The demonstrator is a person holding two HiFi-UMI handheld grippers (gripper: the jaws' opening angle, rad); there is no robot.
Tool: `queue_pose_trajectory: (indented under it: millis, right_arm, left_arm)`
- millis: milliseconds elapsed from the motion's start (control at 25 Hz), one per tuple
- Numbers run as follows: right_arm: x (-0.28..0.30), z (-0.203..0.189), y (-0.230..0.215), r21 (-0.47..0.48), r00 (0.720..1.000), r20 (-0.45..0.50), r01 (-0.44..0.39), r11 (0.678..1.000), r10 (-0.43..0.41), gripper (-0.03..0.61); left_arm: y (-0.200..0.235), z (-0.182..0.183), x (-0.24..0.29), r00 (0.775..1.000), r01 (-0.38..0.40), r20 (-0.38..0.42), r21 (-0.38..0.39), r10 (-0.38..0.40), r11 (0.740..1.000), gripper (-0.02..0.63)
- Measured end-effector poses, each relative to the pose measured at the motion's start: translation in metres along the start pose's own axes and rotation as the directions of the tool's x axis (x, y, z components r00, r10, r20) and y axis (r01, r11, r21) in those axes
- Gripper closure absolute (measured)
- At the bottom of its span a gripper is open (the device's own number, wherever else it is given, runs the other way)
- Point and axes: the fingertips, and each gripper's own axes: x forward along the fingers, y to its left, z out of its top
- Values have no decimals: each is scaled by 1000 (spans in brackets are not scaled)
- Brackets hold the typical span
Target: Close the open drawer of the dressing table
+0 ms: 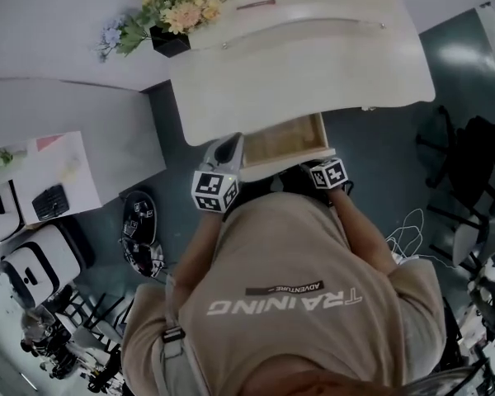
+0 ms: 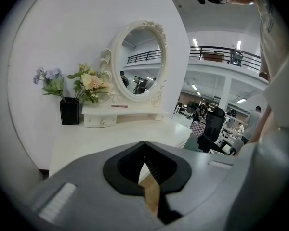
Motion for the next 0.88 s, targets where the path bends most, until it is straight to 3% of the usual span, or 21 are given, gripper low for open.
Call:
queue_pose_trajectory:
  millis: [280,600,880]
  right_arm:
    - [-3,14,-5,-55,999,-40,-31,998,29,574]
    - [-3,41,-4,-90,997,-60,-45,995,40,574]
    - [2,76,-10,-93,1000,-27,-12,996,10,574]
  left_arm:
    - [-3,20,9,998,-44,46,-34,45,998,606]
    - [7,22,-19,986,-128,93,-83,136,988,606]
    - [9,18,-26,987,-122,95,-77,129,990,606]
